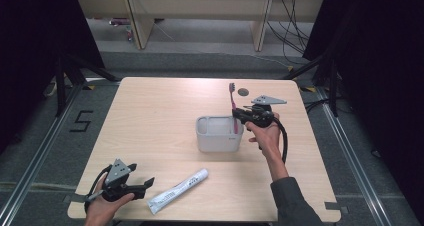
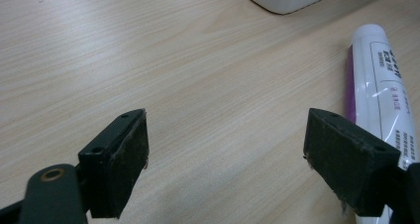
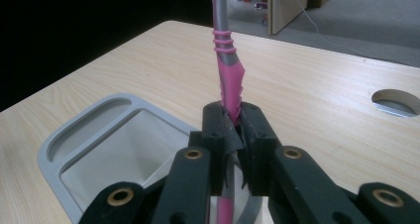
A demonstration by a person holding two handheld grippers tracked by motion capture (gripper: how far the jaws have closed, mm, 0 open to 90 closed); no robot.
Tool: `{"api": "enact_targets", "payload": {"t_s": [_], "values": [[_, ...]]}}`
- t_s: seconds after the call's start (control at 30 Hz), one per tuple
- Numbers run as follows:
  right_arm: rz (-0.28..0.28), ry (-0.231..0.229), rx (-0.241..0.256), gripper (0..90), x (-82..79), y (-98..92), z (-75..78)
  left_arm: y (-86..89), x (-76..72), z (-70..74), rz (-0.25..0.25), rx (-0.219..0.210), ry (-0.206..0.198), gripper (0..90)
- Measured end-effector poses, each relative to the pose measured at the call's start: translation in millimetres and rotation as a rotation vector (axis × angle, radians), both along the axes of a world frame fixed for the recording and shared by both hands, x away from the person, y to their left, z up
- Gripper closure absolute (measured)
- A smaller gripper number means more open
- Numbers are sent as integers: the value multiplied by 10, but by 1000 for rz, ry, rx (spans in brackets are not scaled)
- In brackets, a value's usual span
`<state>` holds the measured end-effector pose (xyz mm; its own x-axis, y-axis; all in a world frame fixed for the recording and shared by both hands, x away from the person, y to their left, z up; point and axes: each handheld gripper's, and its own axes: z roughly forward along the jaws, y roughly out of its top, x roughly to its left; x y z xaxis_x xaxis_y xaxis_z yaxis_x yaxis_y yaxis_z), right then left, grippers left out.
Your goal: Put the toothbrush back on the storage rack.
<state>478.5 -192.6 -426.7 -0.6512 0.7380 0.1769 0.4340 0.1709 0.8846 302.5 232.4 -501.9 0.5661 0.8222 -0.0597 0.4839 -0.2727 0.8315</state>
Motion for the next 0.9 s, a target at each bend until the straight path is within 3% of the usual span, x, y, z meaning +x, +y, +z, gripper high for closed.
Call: {"api": "enact_targets", "payload": {"t_s": [0.07,0.1,0.13,0.4,0.57,0.6,0.73,0.8,0.83,0.87,0.9], "values": [[5,7,6,821,6,4,-18,-1,-1,-1,0,0,0,172],[-14,41,25,820,-24,17,-12,0,0,0,0,0,0,172],[9,3,5,818,2,-10,-26,0,0,0,1,-1,-1,172],[-7,8,5,812,-24,-27,-61,0,0,0,0,0,-1,172],[-4,-16,-4,810,-20,-42,-69,-1,0,0,1,1,-1,172],[-11,6,9,810,-40,-32,-63,0,-1,0,1,1,0,172],[0,8,-3,802,-37,-37,-57,-1,-1,0,1,0,-1,172],[-6,0,-19,800,-41,-44,-50,-1,-1,0,1,0,0,172],[-11,-26,-28,800,-33,-47,-58,-1,-1,0,1,0,0,172],[-14,5,-12,800,-52,-31,-55,0,-1,0,0,1,0,172],[-6,-7,-11,797,-45,-31,-59,0,-1,-1,-1,0,-1,172]]}}
